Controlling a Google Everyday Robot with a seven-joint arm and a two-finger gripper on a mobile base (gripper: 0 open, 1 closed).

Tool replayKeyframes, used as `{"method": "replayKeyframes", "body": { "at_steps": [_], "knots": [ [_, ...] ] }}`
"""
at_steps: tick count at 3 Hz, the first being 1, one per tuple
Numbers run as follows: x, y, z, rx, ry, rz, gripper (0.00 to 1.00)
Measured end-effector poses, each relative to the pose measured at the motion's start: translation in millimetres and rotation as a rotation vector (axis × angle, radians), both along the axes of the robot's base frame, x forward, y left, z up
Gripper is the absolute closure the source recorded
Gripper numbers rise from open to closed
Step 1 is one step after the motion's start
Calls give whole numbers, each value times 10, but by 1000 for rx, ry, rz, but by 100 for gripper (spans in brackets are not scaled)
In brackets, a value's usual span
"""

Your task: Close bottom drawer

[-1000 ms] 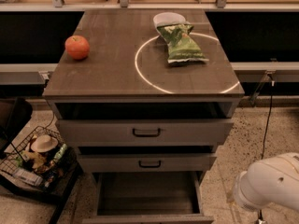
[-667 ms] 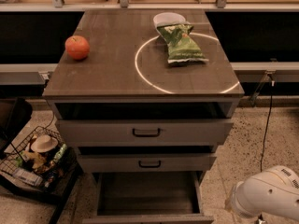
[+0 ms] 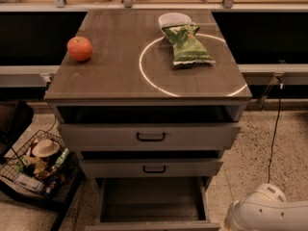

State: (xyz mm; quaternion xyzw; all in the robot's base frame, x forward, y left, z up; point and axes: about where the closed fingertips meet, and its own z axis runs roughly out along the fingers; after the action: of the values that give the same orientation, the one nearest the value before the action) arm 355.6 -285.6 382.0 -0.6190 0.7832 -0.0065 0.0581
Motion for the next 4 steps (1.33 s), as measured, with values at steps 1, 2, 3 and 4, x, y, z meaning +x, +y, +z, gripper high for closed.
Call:
{"method": "replayKeyframes", "body": {
  "at_steps": [1,2,3,4],
  "knots": [
    [-73,75,-291,-6,39,37,100],
    [-75,91,-365,-10,47,38,100],
    [-130,140,-688,4,59,52,100],
    [-258,157,-1035,18,62,79,100]
  ]
}}
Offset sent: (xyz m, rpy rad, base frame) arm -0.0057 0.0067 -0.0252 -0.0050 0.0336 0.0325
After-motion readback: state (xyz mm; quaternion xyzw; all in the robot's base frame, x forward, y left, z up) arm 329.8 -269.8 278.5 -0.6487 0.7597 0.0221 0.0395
